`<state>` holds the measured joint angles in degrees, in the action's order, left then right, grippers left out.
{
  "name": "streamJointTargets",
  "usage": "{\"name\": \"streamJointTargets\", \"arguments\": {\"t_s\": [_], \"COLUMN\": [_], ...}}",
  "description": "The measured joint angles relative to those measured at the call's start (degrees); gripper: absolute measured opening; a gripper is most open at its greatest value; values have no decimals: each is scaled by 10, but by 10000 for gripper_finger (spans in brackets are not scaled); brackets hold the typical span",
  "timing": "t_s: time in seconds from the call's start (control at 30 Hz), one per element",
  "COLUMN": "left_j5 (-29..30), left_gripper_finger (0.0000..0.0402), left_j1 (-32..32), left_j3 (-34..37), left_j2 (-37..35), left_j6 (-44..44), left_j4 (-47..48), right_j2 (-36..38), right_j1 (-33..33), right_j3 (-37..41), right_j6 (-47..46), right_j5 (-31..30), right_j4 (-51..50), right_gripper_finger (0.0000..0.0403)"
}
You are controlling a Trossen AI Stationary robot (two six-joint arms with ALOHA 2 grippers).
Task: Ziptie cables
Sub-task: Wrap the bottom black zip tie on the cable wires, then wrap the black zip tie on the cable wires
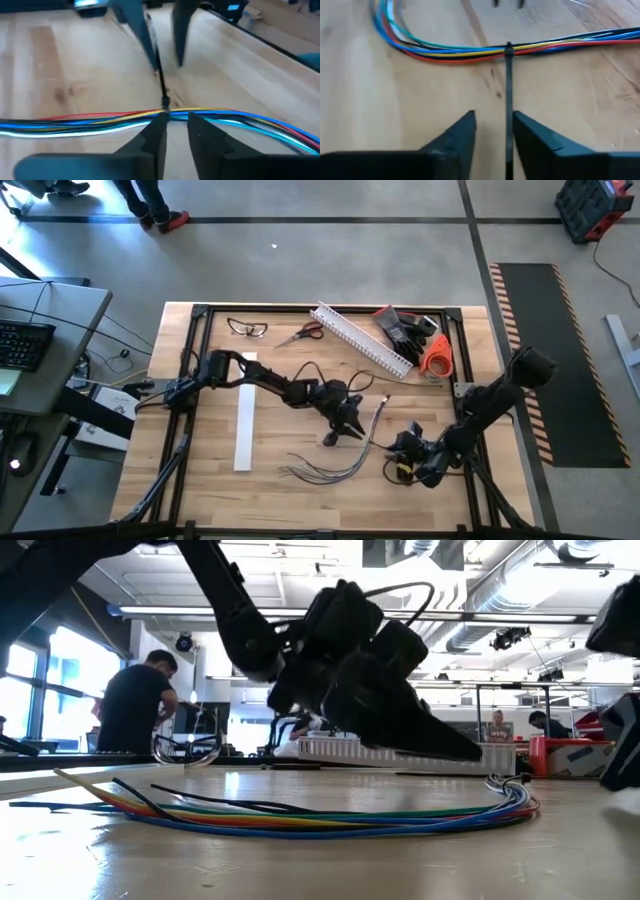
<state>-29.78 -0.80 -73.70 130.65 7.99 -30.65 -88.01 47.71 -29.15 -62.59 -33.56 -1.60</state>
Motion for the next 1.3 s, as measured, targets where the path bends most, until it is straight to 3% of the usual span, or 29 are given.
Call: {"name": "streamJointTargets", "arguments": {"t_s": [0.17, 0.27, 0.4, 0.57, 0.7, 0.93, 1.13, 1.3], "left_j5": [12, -11, 36, 103, 119, 120, 119, 110], "left_gripper_finger": [76, 67, 45, 29, 26, 26, 26, 25], "left_j1": [1, 0, 4, 12, 14, 16, 16, -1], "left_j3": [5, 58, 152, 231, 254, 256, 256, 256], "left_j2": [-35, -40, -40, -40, -44, -45, -45, -45], "left_j6": [6, -44, -113, -133, -133, -134, -166, -151], "left_j4": [41, -90, -270, -364, -373, -385, -388, -387], "right_j2": [82, 151, 240, 303, 305, 298, 295, 260], "right_j1": [-15, -33, -67, -158, -268, -437, -495, -531], "right_j3": [0, 0, 0, 0, 0, -13, -53, -53], "right_j6": [-18, -35, -52, 57, 153, 261, 330, 346], "right_j5": [61, 106, 132, 129, 161, 289, 247, 249], "right_j4": [-51, -118, -231, -284, -309, -429, -490, -522], "right_gripper_finger": [182, 195, 189, 167, 136, 88, 79, 86]}}
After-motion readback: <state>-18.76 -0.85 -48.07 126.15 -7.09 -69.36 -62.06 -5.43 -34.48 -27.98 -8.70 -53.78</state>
